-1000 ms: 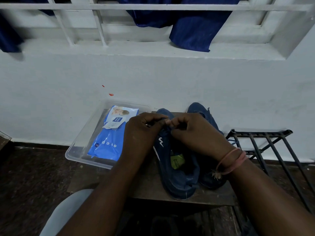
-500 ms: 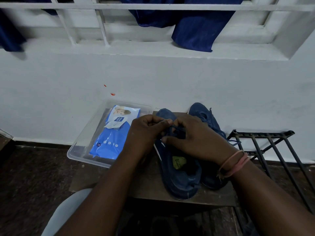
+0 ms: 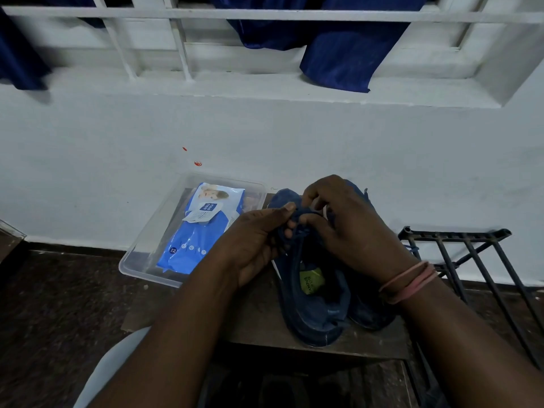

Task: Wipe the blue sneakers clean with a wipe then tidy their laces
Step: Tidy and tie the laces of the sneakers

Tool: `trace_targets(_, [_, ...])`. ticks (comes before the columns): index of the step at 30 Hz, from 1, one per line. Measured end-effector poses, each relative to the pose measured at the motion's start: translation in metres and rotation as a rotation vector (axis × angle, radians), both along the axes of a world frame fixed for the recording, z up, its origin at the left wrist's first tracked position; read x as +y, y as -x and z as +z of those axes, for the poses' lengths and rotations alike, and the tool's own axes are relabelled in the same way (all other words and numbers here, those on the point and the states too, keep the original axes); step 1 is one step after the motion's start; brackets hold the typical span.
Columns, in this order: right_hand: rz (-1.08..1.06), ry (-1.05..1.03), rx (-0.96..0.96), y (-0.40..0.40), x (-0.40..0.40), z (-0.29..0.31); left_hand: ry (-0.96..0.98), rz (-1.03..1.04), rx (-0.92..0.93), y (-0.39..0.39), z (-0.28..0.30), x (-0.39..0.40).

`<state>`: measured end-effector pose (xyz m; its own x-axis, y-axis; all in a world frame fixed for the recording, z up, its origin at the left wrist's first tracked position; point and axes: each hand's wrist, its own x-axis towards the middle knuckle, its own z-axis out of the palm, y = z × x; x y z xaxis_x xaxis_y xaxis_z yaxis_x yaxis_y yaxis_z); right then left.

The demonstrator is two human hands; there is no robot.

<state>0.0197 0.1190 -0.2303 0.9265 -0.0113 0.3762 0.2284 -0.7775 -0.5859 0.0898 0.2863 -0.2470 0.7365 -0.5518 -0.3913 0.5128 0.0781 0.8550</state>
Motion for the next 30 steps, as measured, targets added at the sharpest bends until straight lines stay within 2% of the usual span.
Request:
trace_targets(3, [0.080,0.118,-0.089,0.000,-0.003,-0.001,0.029,0.013,0.043,0.000,-0.001,0.000])
trace_targets(7, [0.112,0.192,-0.108,-0.001,-0.002,0.000,0.030,0.022,0.074,0.000,0.000,-0.001])
trace_targets(10, [0.113,0.011,-0.010,0.003,-0.004,0.006,0.016,-0.010,0.086,0.001,0.003,-0.001])
trace_targets(13, [0.153,-0.186,0.224,0.008,-0.008,0.008,-0.034,-0.007,0.089,0.000,0.003,0.000])
trace_targets(15, [0.149,-0.191,0.307,0.010,-0.018,0.010,-0.070,0.065,0.106,-0.003,0.001,0.002])
trace_targets(17, [0.140,-0.117,0.309,0.012,-0.032,0.015,-0.133,0.159,0.080,-0.010,-0.001,0.007])
trace_targets(19, [0.141,-0.057,0.316,0.015,-0.044,0.020,-0.256,0.208,-0.056,-0.015,-0.003,0.011])
trace_targets(24, [0.115,0.092,0.503,0.019,-0.057,0.017,-0.697,0.227,-0.603,-0.020,-0.010,0.013])
trace_targets(27, [0.119,0.063,0.526,0.021,-0.061,0.023,-0.800,0.223,-0.735,-0.021,-0.012,0.012])
trace_targets(30, [0.132,0.019,0.549,0.023,-0.065,0.027,-0.845,0.226,-0.775,-0.021,-0.014,0.011])
